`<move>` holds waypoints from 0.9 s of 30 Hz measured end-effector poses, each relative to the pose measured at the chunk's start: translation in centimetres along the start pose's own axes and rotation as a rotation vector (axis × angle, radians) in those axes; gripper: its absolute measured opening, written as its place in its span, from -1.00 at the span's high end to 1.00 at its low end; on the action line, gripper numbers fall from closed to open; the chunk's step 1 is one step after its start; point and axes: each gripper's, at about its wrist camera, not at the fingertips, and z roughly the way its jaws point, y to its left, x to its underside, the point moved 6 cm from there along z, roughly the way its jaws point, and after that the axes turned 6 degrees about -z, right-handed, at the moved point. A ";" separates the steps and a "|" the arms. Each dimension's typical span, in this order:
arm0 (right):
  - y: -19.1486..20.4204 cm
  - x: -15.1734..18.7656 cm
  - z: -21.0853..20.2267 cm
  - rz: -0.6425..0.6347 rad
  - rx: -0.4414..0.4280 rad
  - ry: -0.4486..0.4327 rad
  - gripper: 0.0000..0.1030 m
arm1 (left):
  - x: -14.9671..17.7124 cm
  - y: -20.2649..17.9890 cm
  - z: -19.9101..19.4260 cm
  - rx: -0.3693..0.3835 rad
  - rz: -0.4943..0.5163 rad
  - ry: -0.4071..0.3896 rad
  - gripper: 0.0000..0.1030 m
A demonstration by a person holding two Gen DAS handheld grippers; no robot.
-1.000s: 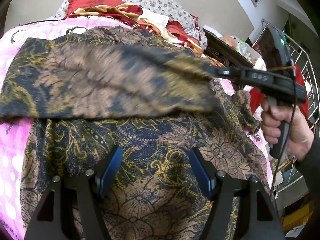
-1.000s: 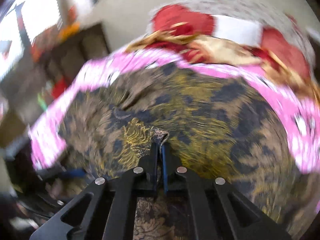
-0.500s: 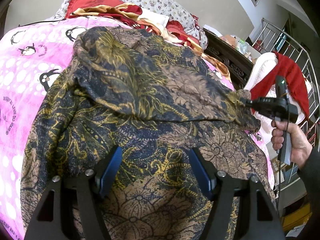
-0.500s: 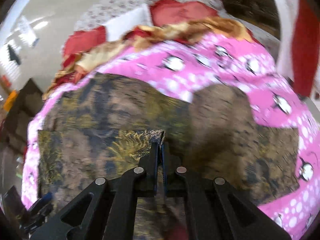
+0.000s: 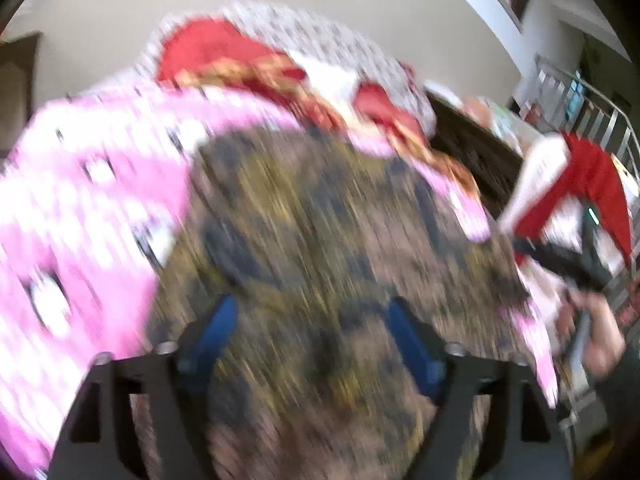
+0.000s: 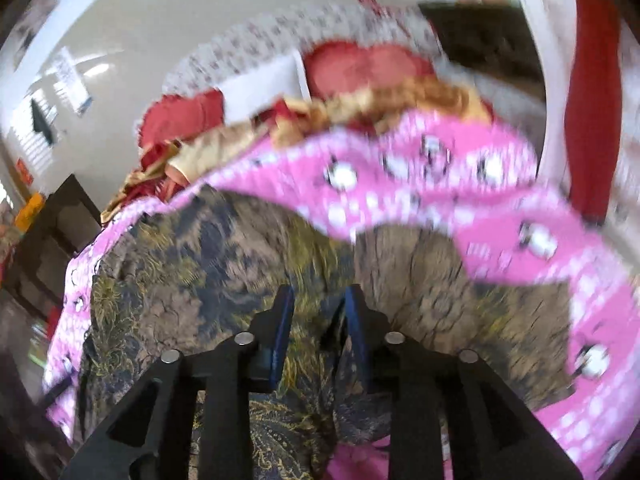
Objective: Fold small clothes
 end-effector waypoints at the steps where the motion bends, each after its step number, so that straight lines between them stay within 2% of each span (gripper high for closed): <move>1: 0.7 -0.3 -0.4 -0.022 -0.005 -0.017 0.38 | -1.5 0.3 0.2 -0.029 0.002 -0.041 -0.85; 3: 2.3 -0.5 0.0 -0.044 -0.053 -0.013 0.38 | -3.9 0.9 1.4 -0.103 0.006 -0.086 -0.87; 4: 3.5 -0.1 0.9 -0.065 -0.070 0.024 0.40 | -5.0 1.2 3.0 -0.137 0.008 -0.066 -0.86; 5: 4.0 0.2 1.6 -0.079 -0.042 0.051 0.44 | -5.7 1.4 4.4 -0.144 0.002 -0.036 -0.86; 7: 4.4 1.6 4.1 -0.072 0.051 0.133 0.63 | -6.4 1.4 7.2 -0.158 0.000 0.013 -0.61; 8: 4.4 2.3 5.4 -0.037 0.060 0.161 0.64 | -6.6 1.5 8.2 -0.174 0.002 0.029 -0.52; 10: 4.3 3.1 7.1 -0.038 0.122 0.165 0.64 | -6.6 2.4 10.5 -0.221 -0.016 0.080 -0.15; 12: 3.8 3.5 8.5 -0.035 0.157 0.144 0.63 | -5.6 4.1 12.8 -0.301 -0.025 0.141 -0.09; 15: 3.4 3.4 8.9 -0.014 0.166 0.112 0.55 | -5.0 4.0 13.9 -0.340 0.069 0.120 -0.11; 18: 3.3 3.4 9.0 0.003 0.145 0.120 0.54 | -5.2 4.5 13.7 -0.308 0.040 0.120 -0.12; 20: 3.2 3.5 8.7 0.032 0.101 0.166 0.53 | -5.5 4.6 12.7 -0.304 0.053 0.128 -0.07; 22: 3.6 3.2 7.4 0.042 0.083 0.193 0.53 | -6.0 4.5 10.4 -0.322 0.060 0.095 -0.03; 23: 4.1 3.2 6.6 0.029 0.078 0.179 0.53 | -5.9 4.0 9.2 -0.314 0.056 0.069 -0.04; 25: 6.5 3.8 4.7 -0.047 0.065 0.145 0.49 | -5.3 2.6 6.4 -0.241 0.037 0.033 -0.13; 27: 8.6 5.3 5.0 -0.105 0.051 0.199 0.40 | -3.4 1.2 5.2 -0.186 0.032 0.056 -0.18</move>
